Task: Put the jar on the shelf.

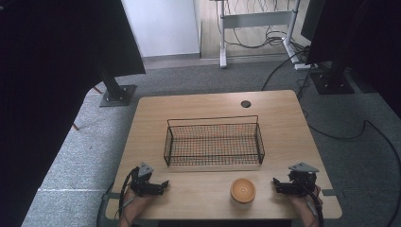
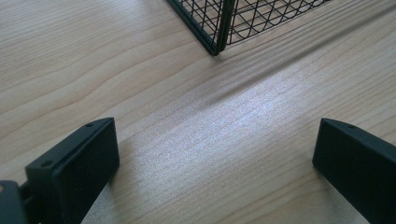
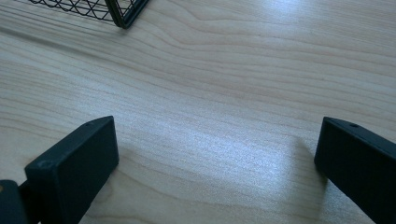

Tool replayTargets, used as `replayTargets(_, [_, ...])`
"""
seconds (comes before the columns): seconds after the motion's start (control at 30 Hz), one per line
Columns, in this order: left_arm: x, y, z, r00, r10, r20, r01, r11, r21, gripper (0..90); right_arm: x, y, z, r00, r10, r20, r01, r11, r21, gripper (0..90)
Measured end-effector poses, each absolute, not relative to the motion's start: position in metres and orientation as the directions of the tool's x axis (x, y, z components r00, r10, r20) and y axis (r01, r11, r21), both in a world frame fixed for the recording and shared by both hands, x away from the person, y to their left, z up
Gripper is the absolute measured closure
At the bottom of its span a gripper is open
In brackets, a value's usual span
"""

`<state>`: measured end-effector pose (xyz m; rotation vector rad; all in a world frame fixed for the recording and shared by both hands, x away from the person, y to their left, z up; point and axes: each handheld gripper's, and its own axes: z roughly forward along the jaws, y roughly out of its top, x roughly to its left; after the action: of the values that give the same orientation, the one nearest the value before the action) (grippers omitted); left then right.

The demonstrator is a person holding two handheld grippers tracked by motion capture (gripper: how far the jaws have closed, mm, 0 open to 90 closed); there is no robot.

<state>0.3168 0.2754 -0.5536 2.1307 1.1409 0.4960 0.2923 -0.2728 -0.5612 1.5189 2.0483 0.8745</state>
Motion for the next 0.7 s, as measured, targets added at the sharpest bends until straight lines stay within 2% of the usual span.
replayTargets(0.13, [0.3152, 0.2784, -0.5531, 0.555, 0.831, 0.028, 0.572, -0.405, 0.713, 2.9, 0.2927, -0.2735, -0.5612, -0.31, 0.951, 0.019, 0.671, 0.205, 0.712, 0.0])
replayTargets(0.7, [0.3102, 0.2808, -0.551, 0.58, 0.815, 0.018, 0.55, -0.407, 0.729, 4.1, 0.2935, -0.2742, -0.5612, -0.329, 0.944, 0.02, 0.665, 0.216, 0.715, 0.4])
